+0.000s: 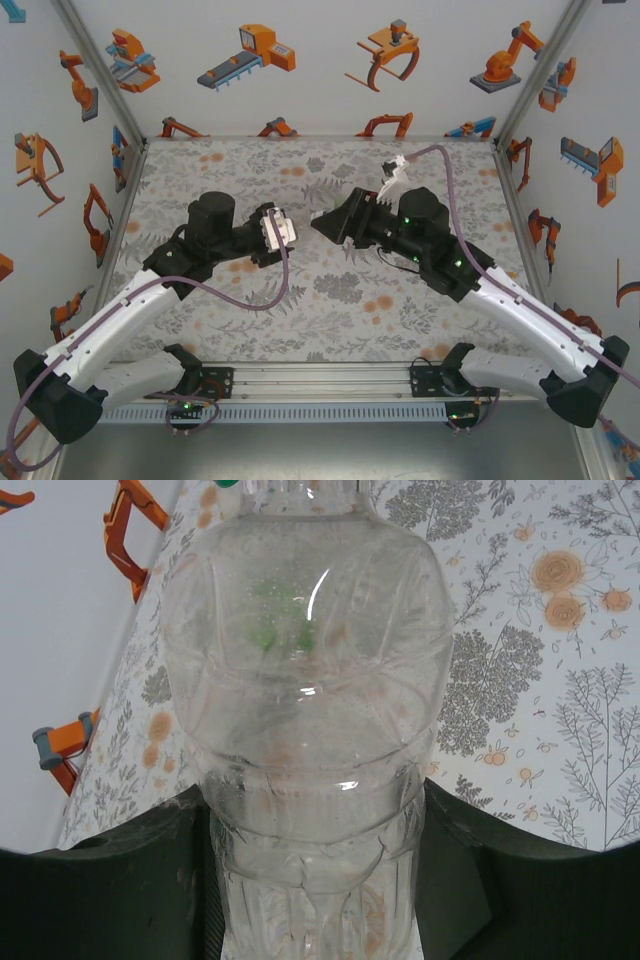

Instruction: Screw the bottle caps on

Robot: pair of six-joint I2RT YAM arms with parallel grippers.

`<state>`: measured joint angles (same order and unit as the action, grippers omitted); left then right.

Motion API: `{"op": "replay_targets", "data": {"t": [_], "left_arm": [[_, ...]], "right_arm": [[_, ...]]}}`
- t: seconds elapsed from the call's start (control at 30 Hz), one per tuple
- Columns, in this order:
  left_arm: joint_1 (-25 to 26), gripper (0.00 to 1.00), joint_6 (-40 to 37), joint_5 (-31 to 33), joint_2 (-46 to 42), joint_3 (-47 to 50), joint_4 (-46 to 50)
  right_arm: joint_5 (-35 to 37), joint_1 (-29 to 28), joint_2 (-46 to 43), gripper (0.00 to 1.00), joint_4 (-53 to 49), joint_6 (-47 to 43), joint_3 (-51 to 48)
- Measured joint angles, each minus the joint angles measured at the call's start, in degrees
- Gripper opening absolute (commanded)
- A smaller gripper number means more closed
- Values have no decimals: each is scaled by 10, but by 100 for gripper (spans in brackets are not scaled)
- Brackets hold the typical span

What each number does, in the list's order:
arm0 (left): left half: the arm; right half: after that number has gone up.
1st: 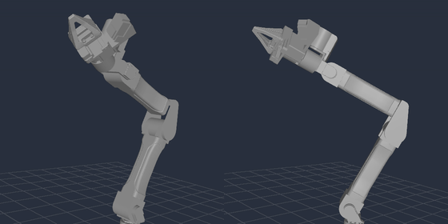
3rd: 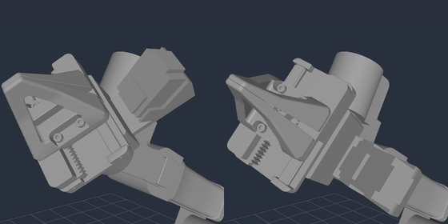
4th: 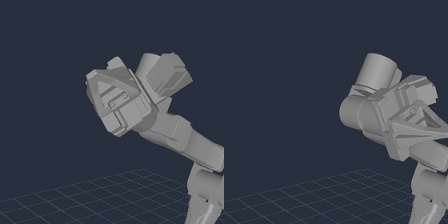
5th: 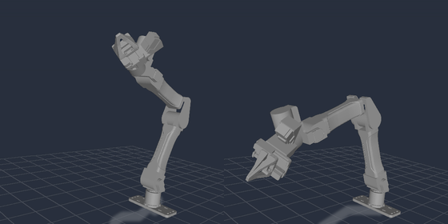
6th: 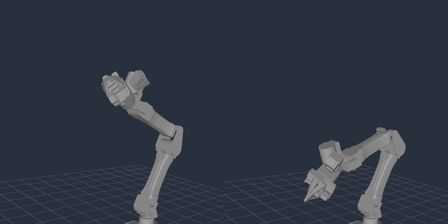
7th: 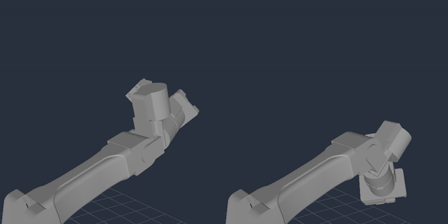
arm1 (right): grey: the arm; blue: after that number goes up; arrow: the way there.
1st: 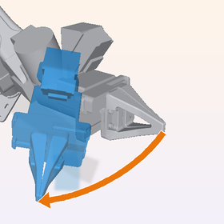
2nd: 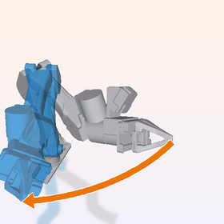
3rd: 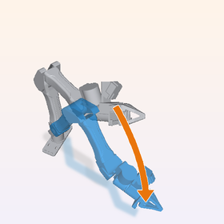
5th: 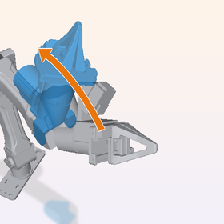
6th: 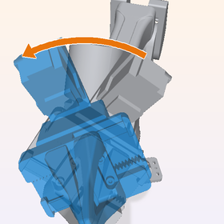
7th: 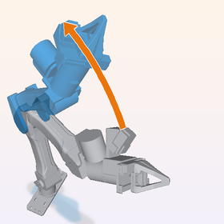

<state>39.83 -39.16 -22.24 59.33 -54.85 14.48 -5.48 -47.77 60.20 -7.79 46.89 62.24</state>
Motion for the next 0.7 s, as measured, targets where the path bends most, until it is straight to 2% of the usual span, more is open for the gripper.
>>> {"op": "replay_targets", "data": {"t": [0.27, 0.4, 0.7], "left_arm": [[0, 0, -3, -55, 0, 0, -1], [2, 0, -12, -106, 2, -3, 12], [7, 0, -37, -196, 20, -23, 58]], "right_arm": [[-14, 0, -76, 63, 5, -236, -2], [-75, 0, -97, 63, -3, -386, 0], [-223, 0, -68, 63, -157, -700, 73]]}}
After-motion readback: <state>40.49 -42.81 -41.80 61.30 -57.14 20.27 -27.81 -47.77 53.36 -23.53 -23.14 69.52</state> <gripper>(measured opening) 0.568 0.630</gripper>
